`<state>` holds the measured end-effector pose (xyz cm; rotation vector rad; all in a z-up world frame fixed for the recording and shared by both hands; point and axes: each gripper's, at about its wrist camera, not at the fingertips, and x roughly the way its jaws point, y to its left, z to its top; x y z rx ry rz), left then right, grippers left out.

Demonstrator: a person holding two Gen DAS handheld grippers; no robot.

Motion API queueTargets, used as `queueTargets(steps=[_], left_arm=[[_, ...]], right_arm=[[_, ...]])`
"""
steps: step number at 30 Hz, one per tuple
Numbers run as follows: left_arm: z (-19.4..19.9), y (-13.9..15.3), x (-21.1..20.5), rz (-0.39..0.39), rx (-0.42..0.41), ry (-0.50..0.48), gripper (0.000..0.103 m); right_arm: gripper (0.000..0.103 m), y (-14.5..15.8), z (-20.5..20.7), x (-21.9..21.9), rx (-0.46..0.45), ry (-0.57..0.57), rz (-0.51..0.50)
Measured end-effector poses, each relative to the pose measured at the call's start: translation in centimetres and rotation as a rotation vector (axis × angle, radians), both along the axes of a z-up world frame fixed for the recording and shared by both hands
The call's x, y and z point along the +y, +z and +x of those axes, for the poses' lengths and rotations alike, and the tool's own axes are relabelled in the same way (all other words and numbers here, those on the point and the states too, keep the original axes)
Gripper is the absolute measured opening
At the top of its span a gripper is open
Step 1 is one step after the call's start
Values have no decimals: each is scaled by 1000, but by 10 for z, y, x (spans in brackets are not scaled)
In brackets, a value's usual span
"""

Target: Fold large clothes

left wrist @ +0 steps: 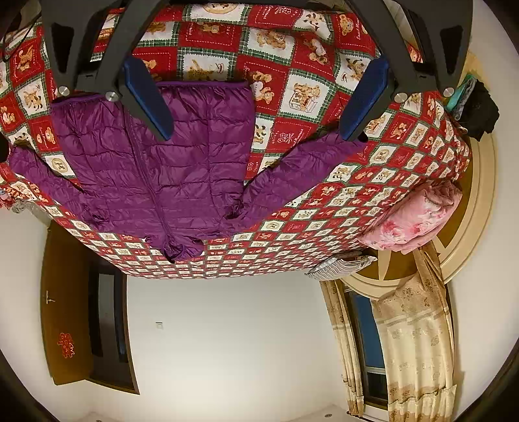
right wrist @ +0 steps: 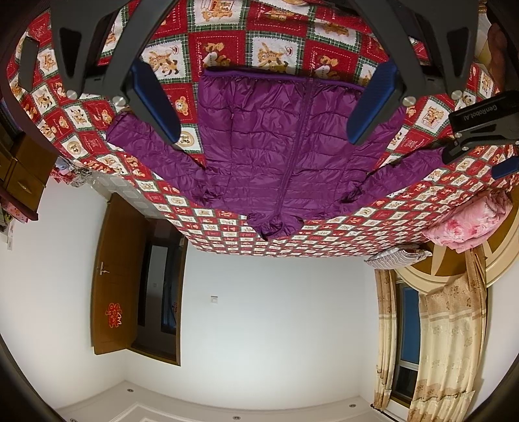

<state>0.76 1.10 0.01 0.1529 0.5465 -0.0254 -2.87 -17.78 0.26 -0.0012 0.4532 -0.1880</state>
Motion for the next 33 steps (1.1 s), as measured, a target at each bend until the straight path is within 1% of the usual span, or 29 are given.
queueTargets(steps=[33], left_arm=[[2,4,4,-2,-4,2,102]], right_arm=[[103,-1,0,-2,1,-1,1]])
